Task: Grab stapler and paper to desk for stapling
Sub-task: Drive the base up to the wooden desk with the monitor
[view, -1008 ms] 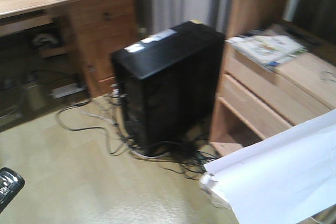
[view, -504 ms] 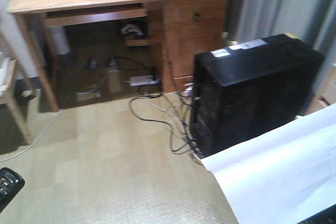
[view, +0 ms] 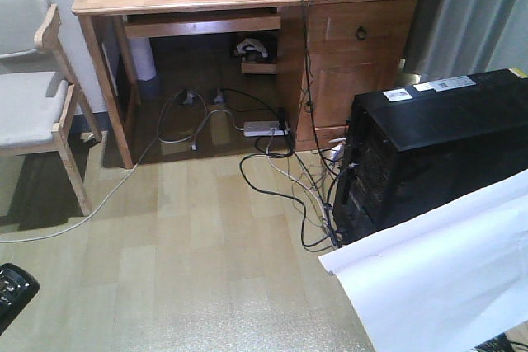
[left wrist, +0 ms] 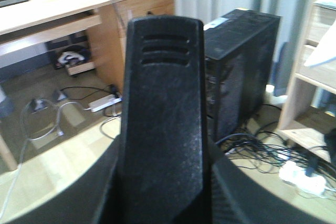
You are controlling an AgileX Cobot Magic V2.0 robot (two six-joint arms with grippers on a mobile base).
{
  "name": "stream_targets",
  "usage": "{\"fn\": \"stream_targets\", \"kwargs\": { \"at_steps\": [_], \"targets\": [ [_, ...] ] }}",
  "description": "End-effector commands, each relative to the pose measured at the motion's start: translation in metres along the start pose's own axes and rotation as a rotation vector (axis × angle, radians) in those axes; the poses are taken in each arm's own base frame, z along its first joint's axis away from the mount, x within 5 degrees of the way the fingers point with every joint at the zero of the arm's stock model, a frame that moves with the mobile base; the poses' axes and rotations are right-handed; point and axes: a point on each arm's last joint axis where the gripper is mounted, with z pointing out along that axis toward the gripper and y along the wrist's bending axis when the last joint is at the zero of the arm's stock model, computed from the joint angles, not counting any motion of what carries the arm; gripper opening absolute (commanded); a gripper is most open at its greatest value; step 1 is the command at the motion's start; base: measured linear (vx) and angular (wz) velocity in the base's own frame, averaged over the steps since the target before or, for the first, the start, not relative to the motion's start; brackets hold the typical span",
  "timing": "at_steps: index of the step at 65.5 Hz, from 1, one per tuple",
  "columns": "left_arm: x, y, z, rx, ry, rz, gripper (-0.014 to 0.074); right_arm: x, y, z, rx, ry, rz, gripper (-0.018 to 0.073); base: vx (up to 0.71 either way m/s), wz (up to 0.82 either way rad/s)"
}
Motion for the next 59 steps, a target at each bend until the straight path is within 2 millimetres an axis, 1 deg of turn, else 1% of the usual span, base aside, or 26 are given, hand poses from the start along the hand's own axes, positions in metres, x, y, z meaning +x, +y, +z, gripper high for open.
{"fn": "stream_targets", "kwargs": {
  "at_steps": [1,33,59],
  "targets": [
    [-0.0184,0.0016,-0.0043,-0.013,-0.132,-0.015,-0.0007,-0.0008,0.0054,0.0001,-0.063,-0.01,-0.015,-0.0009,0.06,0.12],
    [-0.0184,0.0016,-0.0043,-0.013,-0.132,-0.015,-0.0007,-0.0008,0.0054,0.0001,-0.063,-0.01,-0.015,-0.0009,0.09,0.07],
    [-0.0184,0.0016,-0.0043,-0.013,-0.132,-0.015,-0.0007,-0.0008,0.0054,0.0001,-0.063,-0.01,-0.015,-0.0009,0.17,0.03]
  ]
}}
